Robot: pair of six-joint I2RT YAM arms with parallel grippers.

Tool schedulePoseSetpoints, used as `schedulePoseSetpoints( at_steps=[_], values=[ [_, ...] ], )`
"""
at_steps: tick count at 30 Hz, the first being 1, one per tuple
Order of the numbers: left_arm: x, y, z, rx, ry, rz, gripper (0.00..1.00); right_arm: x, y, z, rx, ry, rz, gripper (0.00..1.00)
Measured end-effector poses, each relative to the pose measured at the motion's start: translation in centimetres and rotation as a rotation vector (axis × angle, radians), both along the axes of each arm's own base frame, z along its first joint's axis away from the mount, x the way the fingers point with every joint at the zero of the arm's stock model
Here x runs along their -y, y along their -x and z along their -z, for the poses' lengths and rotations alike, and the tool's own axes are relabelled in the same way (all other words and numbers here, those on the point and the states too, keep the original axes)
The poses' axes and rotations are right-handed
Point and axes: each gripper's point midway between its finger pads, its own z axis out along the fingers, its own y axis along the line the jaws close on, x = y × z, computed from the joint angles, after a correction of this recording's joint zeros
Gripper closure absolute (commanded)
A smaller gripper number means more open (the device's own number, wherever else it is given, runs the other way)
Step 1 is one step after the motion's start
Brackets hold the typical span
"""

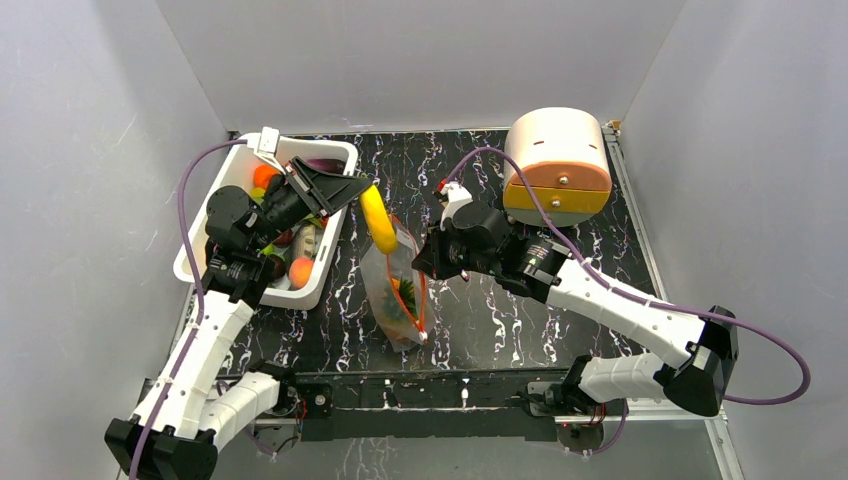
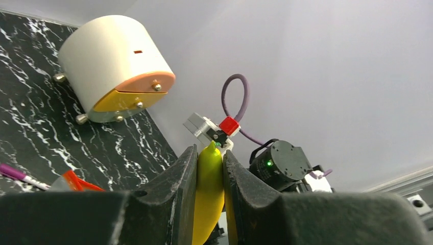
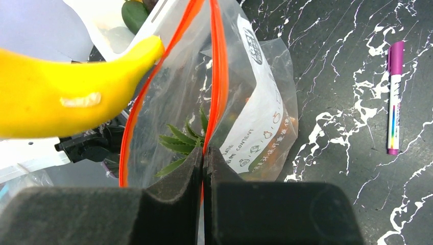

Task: Place the food in the zip-top bag and seal the zipper
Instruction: Place the fake fruit in the zipper food storage bag.

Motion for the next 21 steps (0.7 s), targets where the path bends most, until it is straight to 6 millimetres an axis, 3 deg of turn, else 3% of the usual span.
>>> schedulePoseSetpoints(
  at_steps=[11,21],
  values=[
    [1.3,0.7,-0.9,-0.025,0.071,0.044,0.92,0.0,-0.1,-0.6,0.012,-0.021,0.010,1.00],
    [1.9,0.8,0.3,-0.025,0.046,0.051,0.91,0.0,-0.1,-1.1,0.017,-0.037,0.013,1.00]
  ],
)
